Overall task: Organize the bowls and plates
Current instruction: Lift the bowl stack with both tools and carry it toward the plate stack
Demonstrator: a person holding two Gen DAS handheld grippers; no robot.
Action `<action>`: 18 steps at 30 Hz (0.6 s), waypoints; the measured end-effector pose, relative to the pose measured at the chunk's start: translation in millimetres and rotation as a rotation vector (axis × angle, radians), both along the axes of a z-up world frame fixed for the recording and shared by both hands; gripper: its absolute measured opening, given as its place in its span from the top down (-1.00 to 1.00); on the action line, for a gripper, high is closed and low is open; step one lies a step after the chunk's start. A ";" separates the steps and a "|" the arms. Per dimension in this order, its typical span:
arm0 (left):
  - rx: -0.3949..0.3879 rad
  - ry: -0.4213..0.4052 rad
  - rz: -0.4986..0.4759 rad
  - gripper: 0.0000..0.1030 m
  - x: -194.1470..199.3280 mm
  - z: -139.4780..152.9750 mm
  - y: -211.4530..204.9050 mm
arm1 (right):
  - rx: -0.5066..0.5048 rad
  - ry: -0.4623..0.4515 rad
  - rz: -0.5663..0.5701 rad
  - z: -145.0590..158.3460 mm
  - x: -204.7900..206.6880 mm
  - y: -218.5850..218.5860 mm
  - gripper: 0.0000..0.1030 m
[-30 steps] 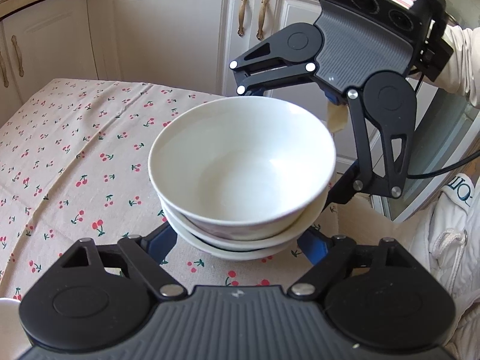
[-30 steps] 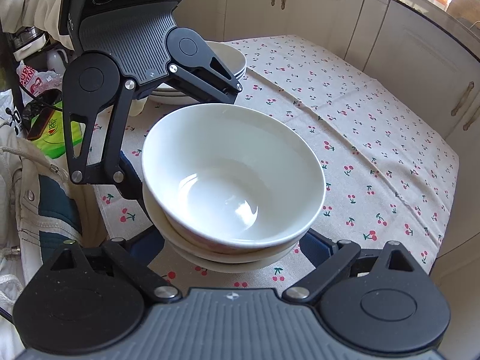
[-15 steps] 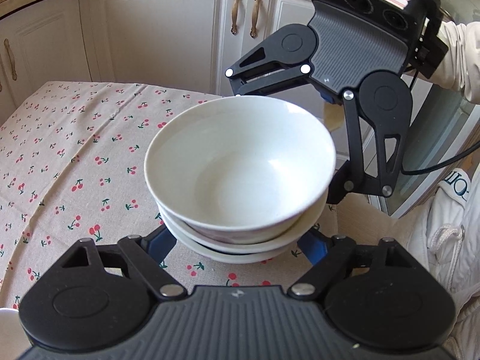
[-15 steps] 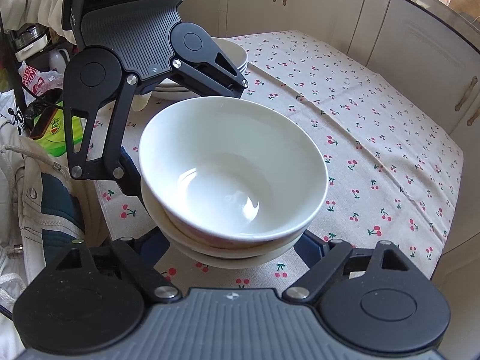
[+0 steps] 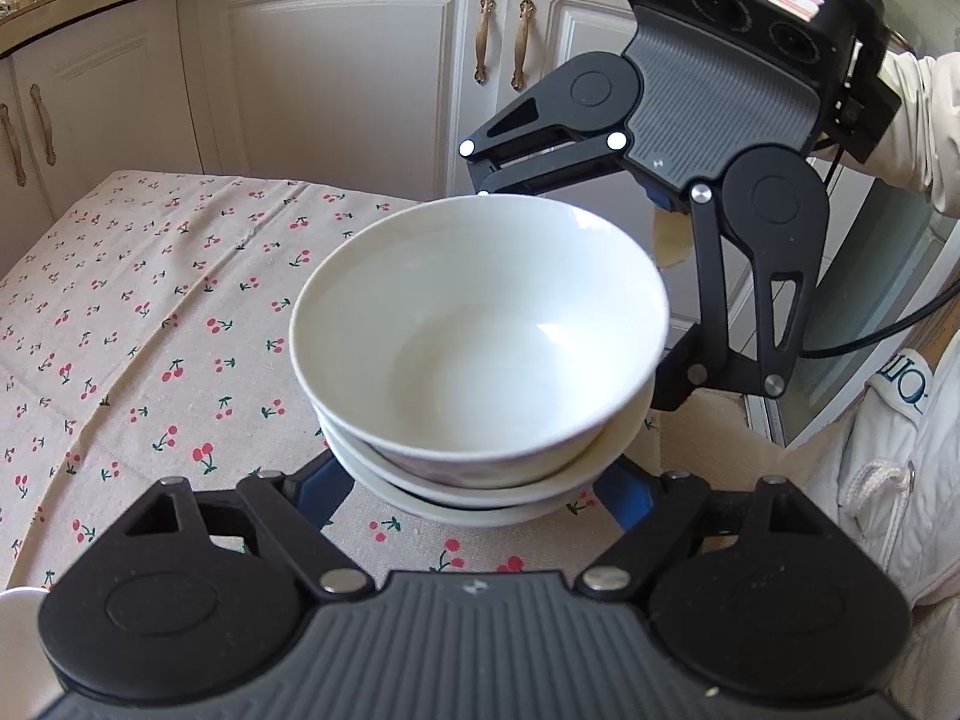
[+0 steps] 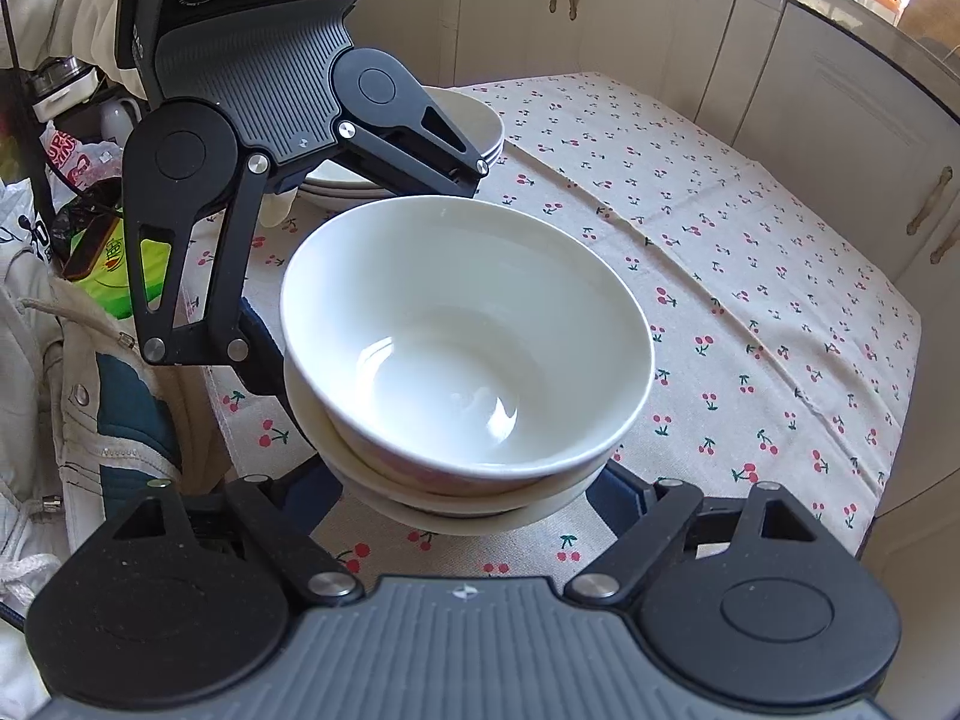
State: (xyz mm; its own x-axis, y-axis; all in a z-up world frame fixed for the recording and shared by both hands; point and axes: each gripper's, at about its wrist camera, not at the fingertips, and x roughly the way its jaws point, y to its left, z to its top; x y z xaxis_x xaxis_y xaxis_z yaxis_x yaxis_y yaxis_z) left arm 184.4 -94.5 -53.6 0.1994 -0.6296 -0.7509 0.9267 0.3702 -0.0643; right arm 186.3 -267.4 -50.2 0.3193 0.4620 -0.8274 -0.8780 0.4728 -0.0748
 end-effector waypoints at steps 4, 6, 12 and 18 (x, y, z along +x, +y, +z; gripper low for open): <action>-0.003 -0.009 0.027 -0.66 -6.5 8.8 9.6 | -0.007 -0.016 0.025 7.6 -3.2 7.8 -0.76; -0.001 -0.019 0.042 -0.66 -10.8 14.2 17.4 | -0.009 -0.024 0.038 11.8 -5.0 14.5 -0.76; -0.004 -0.048 0.106 -0.66 -21.9 28.4 48.3 | -0.020 -0.057 0.099 24.8 -8.6 45.2 -0.76; -0.011 -0.083 0.187 -0.66 -30.7 40.0 87.4 | -0.029 -0.094 0.178 37.3 -7.1 85.6 -0.76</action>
